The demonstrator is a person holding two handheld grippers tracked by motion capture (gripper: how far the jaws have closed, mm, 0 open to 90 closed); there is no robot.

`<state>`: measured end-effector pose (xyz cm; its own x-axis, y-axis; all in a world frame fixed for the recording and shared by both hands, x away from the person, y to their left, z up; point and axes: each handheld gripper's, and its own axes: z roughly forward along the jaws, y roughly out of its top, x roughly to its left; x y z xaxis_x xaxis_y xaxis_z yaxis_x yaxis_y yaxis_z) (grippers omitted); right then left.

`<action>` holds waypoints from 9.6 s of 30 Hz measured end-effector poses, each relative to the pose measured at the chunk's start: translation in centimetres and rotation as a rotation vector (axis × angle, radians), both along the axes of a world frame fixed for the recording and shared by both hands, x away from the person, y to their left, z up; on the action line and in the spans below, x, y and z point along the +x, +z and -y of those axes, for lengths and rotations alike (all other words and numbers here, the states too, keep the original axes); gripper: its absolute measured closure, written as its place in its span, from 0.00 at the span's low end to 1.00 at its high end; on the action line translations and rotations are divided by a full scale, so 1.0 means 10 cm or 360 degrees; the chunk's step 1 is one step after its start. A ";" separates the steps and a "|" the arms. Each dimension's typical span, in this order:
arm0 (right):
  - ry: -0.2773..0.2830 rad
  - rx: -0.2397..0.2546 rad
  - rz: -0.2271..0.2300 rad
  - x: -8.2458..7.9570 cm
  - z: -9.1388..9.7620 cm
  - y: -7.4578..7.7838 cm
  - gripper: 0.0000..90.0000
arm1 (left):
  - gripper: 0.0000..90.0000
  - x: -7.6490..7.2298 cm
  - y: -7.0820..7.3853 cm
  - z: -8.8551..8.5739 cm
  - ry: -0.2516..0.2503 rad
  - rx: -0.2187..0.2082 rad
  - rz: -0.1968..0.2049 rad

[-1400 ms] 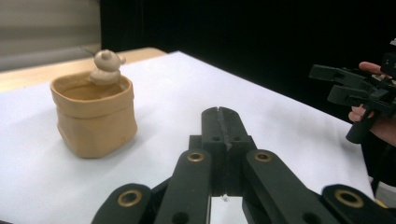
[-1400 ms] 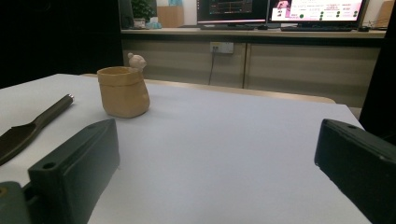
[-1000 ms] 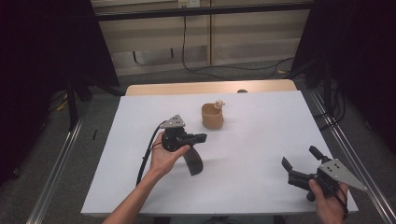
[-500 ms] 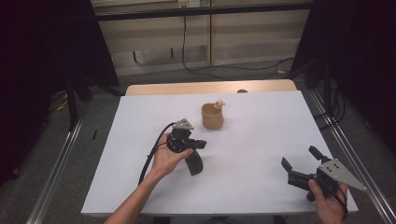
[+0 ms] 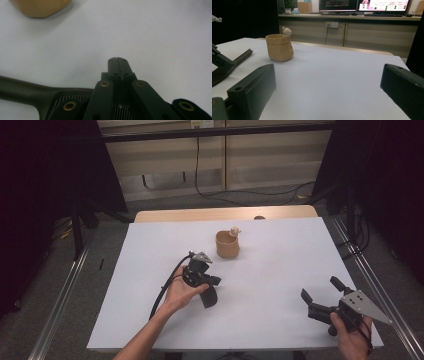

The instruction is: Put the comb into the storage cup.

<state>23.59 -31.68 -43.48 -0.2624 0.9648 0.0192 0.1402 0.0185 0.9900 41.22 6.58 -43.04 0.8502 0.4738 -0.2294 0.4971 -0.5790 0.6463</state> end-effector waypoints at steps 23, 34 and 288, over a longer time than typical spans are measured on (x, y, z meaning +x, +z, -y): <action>0.0008 0.0004 -0.0004 0.00 0.00 0.00 0.00 | 1.00 -0.04 -0.13 0.08 0.0008 0.0101 -0.0028; 0.0012 0.0004 -0.0007 -0.01 0.00 0.00 0.00 | 1.00 -0.05 -0.13 0.08 0.0012 0.0111 -0.0018; 0.0043 0.0008 -0.0021 0.00 -0.01 0.00 0.00 | 0.21 0.56 0.18 -0.15 0.0291 0.0306 -0.0145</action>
<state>23.56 -31.59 -43.52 -0.2879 0.9573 0.0275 0.1525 0.0175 0.9881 46.85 8.06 -41.24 0.7268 0.6595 -0.1918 0.6553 -0.5822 0.4812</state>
